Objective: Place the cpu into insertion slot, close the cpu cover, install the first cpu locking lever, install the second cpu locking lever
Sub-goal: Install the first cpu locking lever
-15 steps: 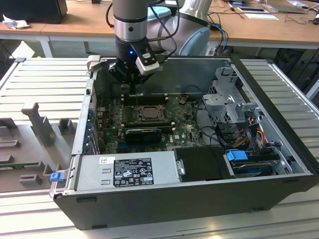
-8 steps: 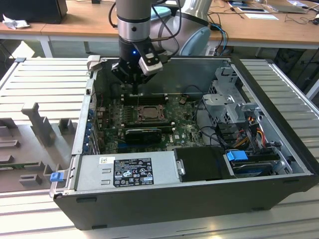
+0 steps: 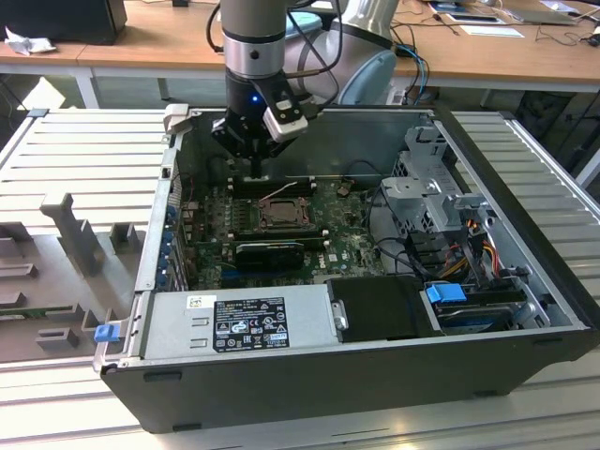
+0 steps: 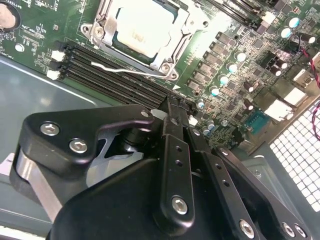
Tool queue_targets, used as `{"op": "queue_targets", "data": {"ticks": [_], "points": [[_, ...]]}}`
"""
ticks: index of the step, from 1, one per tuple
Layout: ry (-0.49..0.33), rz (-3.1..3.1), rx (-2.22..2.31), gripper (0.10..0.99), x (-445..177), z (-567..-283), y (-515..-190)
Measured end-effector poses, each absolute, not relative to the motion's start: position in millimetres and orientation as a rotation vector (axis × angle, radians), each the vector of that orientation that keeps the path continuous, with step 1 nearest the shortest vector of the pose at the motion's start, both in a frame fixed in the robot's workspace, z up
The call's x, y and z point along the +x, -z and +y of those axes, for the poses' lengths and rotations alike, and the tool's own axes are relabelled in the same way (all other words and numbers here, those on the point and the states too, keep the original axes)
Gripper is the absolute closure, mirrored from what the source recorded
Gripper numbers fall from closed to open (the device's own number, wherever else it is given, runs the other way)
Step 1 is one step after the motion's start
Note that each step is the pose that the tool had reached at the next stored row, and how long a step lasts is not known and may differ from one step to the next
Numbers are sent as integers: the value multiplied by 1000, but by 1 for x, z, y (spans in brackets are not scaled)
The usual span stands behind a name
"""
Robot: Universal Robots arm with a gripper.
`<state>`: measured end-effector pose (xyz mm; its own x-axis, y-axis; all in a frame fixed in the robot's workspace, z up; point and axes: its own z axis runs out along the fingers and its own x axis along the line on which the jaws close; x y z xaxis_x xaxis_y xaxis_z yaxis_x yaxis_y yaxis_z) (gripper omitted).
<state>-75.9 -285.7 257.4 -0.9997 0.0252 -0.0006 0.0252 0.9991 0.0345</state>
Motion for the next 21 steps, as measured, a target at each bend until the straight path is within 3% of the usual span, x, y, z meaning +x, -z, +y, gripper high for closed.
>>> {"op": "queue_targets", "data": {"ticks": [17,21], "points": [[-54,3140,39,980,-67,-286,-255],[-123,3138,39,980,-67,-286,-253]]}}
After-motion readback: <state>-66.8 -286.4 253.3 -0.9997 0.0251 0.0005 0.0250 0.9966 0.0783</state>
